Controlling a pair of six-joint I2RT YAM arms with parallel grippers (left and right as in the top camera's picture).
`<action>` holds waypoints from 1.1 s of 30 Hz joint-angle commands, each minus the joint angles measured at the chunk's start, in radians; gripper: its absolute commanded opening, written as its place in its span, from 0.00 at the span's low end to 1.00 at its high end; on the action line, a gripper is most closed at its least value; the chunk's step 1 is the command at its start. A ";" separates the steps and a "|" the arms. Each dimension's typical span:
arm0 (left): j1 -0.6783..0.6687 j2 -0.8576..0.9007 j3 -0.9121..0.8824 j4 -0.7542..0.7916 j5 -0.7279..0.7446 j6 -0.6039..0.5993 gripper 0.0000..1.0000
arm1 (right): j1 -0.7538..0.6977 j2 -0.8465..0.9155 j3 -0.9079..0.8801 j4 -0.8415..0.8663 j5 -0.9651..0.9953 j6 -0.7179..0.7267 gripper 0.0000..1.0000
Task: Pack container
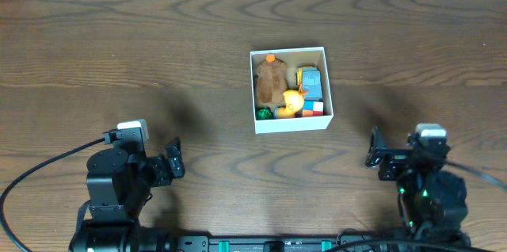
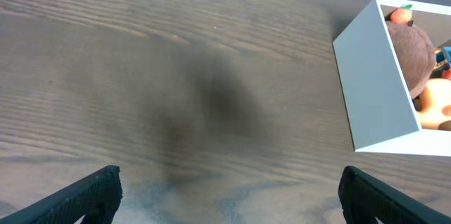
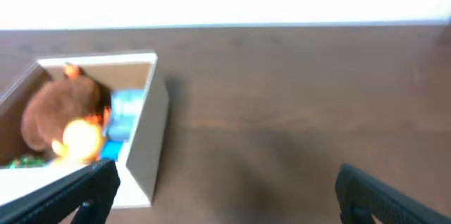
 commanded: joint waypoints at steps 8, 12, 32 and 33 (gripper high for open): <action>0.003 0.002 0.000 0.003 0.006 -0.005 0.98 | -0.027 -0.179 -0.277 0.367 -0.094 -0.102 0.99; 0.003 0.002 0.000 0.003 0.006 -0.005 0.98 | -0.046 -0.208 -0.354 0.469 -0.094 -0.102 0.99; 0.003 0.002 0.000 0.003 0.006 -0.005 0.98 | -0.049 -0.211 -0.361 0.360 -0.101 -0.080 0.99; 0.003 0.002 0.000 0.003 0.006 -0.005 0.98 | -0.049 -0.211 -0.361 0.359 -0.100 -0.080 0.99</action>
